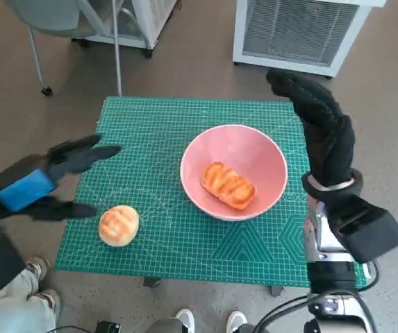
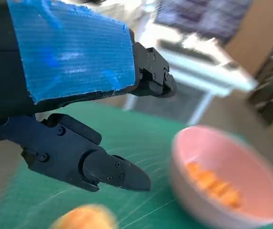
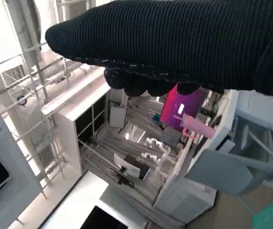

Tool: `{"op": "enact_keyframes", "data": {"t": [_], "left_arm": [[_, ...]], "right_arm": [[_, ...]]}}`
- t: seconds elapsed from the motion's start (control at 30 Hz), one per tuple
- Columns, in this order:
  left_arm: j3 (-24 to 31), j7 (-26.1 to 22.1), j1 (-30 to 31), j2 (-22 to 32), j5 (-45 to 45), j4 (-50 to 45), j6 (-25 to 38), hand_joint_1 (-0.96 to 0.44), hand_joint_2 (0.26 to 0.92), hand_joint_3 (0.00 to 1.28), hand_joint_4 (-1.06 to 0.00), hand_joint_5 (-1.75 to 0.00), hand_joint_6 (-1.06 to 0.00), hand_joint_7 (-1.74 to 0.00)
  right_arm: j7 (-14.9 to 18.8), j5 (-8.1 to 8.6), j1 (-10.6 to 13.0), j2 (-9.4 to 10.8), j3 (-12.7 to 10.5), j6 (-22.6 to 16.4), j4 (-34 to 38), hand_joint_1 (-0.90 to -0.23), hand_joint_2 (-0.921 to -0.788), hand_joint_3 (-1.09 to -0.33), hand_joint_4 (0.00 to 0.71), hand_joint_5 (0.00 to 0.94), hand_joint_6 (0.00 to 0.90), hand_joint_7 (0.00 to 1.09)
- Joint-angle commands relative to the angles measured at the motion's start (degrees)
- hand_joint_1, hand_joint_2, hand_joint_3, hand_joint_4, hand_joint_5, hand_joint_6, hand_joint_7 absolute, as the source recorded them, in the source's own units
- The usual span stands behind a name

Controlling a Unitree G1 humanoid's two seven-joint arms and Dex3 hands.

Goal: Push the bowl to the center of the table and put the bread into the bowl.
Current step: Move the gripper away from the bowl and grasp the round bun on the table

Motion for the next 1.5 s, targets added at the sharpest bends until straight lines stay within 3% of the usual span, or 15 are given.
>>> {"op": "enact_keyframes", "data": {"t": [0.03,0.5,1.23,1.5], "left_arm": [[1.0,-0.7,3.3,1.7,1.1,-2.5,1.3,-0.59,0.830,0.00,-0.20,0.00,-0.27,-0.10],[-6.2,2.5,3.6,-0.8,5.2,5.9,-5.1,-0.44,0.782,0.00,-0.21,0.00,-0.29,-0.05],[-22.6,8.5,-7.7,-7.4,13.9,34.8,-14.1,-0.39,0.797,0.01,-0.19,0.00,-0.30,-0.02],[-27.4,10.6,-10.6,-8.0,18.3,43.6,-16.0,-0.25,0.789,0.00,-0.22,-0.01,-0.33,-0.03]], "right_arm": [[0.8,0.19,-0.1,0.2,0.0,-0.2,1.9,-0.686,-0.921,-0.857,0.261,0.003,-0.001,0.66],[1.7,0.70,-0.6,0.0,-0.3,-0.9,2.9,-0.687,-0.921,-0.856,0.263,0.004,-0.001,0.66],[2.7,1.02,-0.3,-0.7,-1.0,-0.3,1.9,-0.688,-0.921,-0.859,0.261,0.003,-0.001,0.66],[2.3,0.34,0.1,-1.1,-1.2,0.0,0.7,-0.690,-0.921,-0.861,0.261,0.003,-0.001,0.66]]}}
